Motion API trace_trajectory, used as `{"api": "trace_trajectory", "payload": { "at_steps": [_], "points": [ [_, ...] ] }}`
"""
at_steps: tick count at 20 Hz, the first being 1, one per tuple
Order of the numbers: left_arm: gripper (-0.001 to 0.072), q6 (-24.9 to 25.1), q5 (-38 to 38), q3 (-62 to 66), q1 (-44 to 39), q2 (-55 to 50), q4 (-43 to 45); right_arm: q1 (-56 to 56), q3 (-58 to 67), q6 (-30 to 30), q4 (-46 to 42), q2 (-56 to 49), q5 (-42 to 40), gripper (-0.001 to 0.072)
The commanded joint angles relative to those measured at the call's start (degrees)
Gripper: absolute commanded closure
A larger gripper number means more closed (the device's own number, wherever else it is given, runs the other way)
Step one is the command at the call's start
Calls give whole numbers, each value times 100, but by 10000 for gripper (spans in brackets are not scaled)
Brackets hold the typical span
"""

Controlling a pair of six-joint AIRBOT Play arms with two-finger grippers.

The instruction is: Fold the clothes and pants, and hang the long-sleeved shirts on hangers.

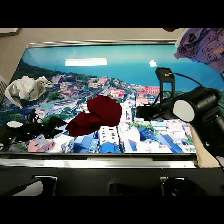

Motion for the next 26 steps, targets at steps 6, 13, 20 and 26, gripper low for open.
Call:
{"api": "trace_trajectory", "payload": {
  "at_steps": [6,13,20,26],
  "points": [
    [105,140,435,-11,-411,-562,-660,4,2,20,175,4,4,480],
    [692,157,577,114,-520,-614,-944,-7,4,1303,540,2,-634,350],
    [692,162,365,129,-520,-544,-942,-2157,2,914,2745,-581,-1558,338],
    [692,162,273,127,-522,-544,-942,-2144,2,-1462,4334,-3016,-1987,293]
  ]
}}
